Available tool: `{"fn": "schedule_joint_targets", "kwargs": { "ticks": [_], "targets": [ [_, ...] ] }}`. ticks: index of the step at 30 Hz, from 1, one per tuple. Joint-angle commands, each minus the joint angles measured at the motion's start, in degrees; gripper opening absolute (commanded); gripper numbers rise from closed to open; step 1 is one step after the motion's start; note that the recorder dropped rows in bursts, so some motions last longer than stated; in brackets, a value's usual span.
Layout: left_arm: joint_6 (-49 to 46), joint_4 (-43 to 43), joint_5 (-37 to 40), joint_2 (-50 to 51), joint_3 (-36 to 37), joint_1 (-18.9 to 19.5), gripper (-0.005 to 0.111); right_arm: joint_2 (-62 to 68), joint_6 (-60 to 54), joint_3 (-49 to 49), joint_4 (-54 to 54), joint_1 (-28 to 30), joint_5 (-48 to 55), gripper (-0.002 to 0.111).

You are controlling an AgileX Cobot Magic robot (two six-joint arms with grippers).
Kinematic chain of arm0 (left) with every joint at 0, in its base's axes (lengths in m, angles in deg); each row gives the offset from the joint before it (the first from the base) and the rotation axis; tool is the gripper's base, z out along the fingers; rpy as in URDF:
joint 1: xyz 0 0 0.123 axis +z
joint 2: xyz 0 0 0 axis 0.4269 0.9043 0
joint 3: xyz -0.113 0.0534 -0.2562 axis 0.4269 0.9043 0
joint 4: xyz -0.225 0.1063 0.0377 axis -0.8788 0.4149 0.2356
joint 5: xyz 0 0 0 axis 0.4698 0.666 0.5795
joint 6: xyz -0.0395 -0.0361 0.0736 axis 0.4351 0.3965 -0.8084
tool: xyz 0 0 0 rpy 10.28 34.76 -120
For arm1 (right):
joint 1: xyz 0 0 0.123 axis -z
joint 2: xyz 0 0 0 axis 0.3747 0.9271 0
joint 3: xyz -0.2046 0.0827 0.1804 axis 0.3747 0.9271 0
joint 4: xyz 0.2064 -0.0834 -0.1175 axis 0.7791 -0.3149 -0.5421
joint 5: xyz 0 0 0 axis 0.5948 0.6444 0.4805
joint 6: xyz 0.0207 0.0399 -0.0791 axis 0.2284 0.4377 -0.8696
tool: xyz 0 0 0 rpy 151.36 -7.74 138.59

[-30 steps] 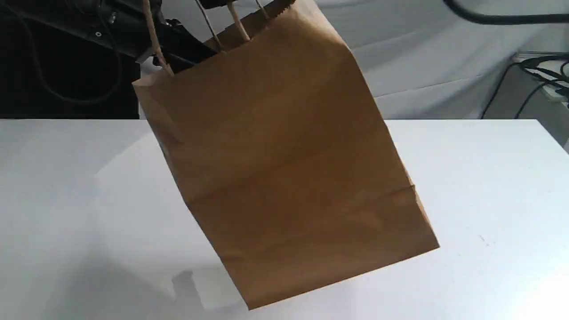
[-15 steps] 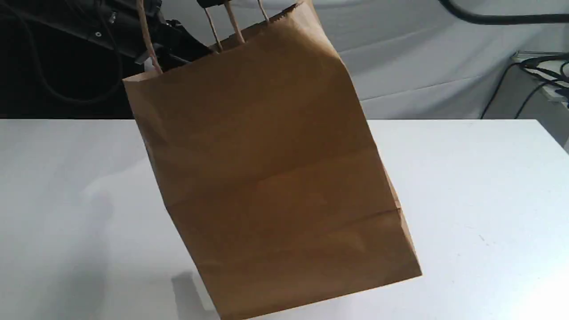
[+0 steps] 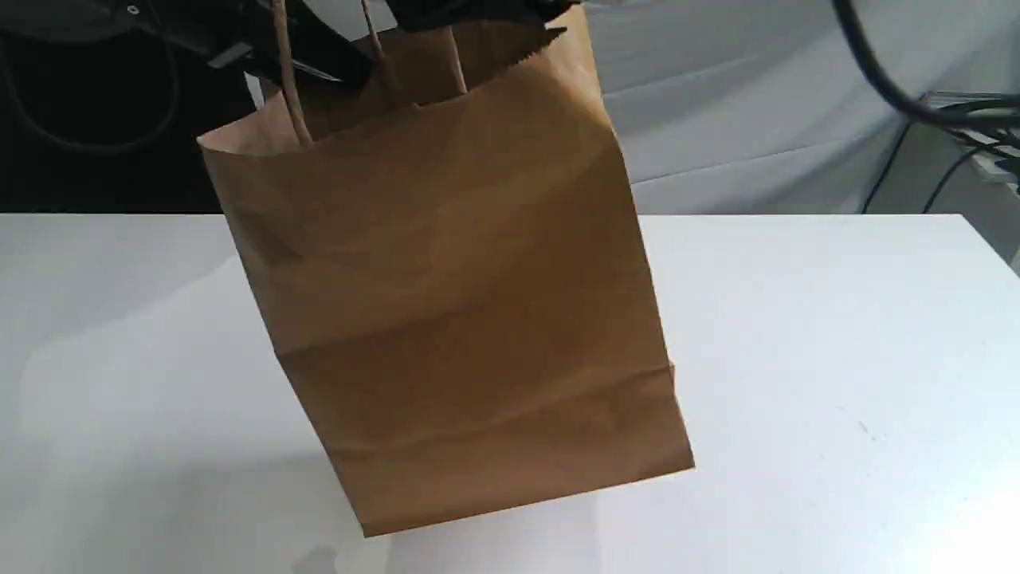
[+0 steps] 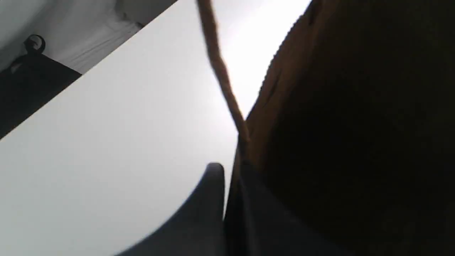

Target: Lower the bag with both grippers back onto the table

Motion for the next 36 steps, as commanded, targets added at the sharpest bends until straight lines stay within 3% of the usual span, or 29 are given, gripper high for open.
{"fn": "schedule_joint_targets", "kwargs": {
  "ticks": [1,6,10,36],
  "targets": [
    [-0.3,-0.4,-0.3,-0.7,-0.2,-0.9,0.0,-3.5,-0.1,8.1,-0.2,-0.3,-6.8,0.0],
    [-0.6,3.9,-0.3,-0.7,-0.2,-4.2,0.0,-7.6,-0.5,22.1,1.9,-0.9,-20.4,0.0],
    [-0.4,6.5,-0.4,-0.4,-0.2,-6.4,0.0,-9.5,-0.5,28.3,3.2,-0.9,-23.1,0.0],
    [3.3,4.7,-2.0,3.0,-0.2,-6.8,0.004,-9.4,-0.3,33.4,5.8,-0.9,-26.0,0.0]
  ]
}}
